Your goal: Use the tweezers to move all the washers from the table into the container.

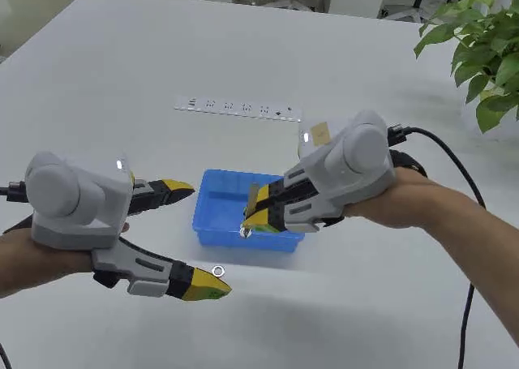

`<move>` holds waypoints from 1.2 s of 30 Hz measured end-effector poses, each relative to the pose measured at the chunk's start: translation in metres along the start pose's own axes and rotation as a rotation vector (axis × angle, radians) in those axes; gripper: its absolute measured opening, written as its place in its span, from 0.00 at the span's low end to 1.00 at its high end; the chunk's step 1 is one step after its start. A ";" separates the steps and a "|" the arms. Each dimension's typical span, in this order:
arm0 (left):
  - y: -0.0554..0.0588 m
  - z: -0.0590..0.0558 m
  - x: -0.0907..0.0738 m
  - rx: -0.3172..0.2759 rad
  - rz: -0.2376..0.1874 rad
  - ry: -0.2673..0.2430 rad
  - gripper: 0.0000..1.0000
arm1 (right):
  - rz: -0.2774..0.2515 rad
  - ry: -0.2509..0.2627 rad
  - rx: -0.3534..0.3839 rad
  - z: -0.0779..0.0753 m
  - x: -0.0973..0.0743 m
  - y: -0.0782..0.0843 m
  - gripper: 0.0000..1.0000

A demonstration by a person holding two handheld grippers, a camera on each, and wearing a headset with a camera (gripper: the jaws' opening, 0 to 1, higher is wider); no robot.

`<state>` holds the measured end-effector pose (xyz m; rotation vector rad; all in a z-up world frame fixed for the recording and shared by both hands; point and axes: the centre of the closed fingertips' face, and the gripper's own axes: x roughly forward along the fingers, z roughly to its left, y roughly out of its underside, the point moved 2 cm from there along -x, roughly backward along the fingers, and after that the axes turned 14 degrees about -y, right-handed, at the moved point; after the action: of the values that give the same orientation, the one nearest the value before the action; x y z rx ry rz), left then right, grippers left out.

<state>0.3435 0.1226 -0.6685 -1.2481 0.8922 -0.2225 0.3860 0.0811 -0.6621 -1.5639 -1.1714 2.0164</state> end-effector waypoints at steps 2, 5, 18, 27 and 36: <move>0.001 0.000 0.000 -0.001 -0.001 -0.005 0.99 | 0.001 0.011 -0.002 -0.005 -0.004 0.000 0.07; 0.000 0.002 -0.001 -0.007 -0.009 -0.012 0.99 | 0.001 0.026 -0.007 -0.013 -0.007 0.002 0.07; -0.003 0.007 -0.001 -0.005 -0.022 -0.025 0.99 | 0.019 0.045 -0.014 -0.038 -0.002 0.025 0.07; -0.003 0.013 0.003 -0.001 -0.021 -0.029 0.97 | 0.020 0.041 0.008 -0.045 0.008 0.039 0.07; -0.004 0.018 0.013 0.006 -0.011 -0.015 0.94 | 0.021 0.048 0.035 -0.048 0.017 0.054 0.07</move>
<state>0.3660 0.1265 -0.6704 -1.2474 0.8712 -0.2241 0.4359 0.0793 -0.7177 -1.6050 -1.1011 1.9898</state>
